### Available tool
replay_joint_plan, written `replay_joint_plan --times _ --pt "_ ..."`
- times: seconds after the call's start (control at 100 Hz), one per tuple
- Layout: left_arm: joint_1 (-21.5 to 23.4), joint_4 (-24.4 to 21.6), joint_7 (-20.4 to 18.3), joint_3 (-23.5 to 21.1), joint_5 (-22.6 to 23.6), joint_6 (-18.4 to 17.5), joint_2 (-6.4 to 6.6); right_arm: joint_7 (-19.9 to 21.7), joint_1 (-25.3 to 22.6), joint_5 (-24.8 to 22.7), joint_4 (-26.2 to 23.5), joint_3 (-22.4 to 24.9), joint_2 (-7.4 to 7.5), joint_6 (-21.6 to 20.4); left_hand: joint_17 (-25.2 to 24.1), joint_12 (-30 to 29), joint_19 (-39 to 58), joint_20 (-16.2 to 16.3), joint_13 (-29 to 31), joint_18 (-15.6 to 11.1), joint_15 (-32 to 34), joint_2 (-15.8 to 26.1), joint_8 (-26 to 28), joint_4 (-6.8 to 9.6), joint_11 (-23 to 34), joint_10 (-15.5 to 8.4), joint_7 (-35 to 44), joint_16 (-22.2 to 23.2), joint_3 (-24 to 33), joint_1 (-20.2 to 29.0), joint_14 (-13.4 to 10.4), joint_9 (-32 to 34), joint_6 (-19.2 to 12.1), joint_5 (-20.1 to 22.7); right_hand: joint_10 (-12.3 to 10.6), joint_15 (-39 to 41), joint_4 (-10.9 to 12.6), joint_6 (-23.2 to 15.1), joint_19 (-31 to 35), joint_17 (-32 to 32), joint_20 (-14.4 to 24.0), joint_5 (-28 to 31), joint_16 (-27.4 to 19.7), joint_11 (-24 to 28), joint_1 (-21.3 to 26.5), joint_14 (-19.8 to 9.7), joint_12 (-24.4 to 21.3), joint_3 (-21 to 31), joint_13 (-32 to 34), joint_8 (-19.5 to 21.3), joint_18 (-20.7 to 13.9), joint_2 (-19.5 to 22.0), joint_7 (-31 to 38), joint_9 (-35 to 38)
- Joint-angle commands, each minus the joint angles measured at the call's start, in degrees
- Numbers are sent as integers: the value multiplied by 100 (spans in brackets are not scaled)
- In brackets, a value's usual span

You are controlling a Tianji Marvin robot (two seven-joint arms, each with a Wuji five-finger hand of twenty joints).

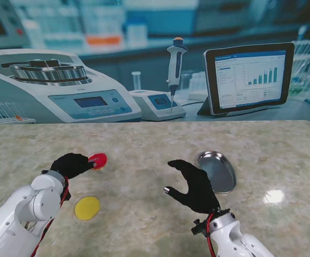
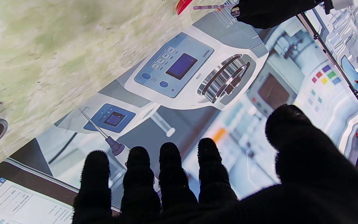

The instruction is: Line a culture dish with filter paper and press it flat with a glass rod

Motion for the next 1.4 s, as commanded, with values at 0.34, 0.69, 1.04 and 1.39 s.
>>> replay_joint_plan --times 0.34,0.69,1.04,1.39 --pt "-278 446 -202 272 53 325 43 -4 -37 2 -29 -26 -26 30 114 -22 587 -138 259 209 414 125 149 95 396 -746 282 -43 -100 63 -265 262 493 150 -12 -108 106 61 91 -22 -64 -106 -91 28 1 -177 -6 5 -175 -66 -169 155 27 -53" --pt "-159 186 -554 265 -108 208 84 -13 -30 0 -26 -36 -27 36 118 -24 588 -145 259 197 413 120 150 100 403 -746 286 -45 -107 74 -268 278 494 156 -6 -106 106 58 94 -18 -63 -103 -90 33 -1 -176 -3 10 -179 -65 -169 149 30 -59" --pt "-61 -85 -895 196 -272 97 125 -13 -42 6 -33 -22 -28 31 140 -26 604 -160 277 191 425 142 149 103 407 -762 288 -50 -125 79 -280 283 488 158 -3 -106 106 59 92 -22 -64 -103 -92 32 1 -176 -5 18 -181 -66 -172 151 31 -57" --pt "-57 -26 -258 84 -10 49 37 -10 -41 6 -37 -24 -28 34 139 -27 607 -169 276 192 427 136 149 100 406 -759 287 -54 -139 88 -280 277 488 156 0 -108 105 69 93 -22 -64 -103 -93 29 5 -177 -6 22 -181 -68 -172 148 29 -64"
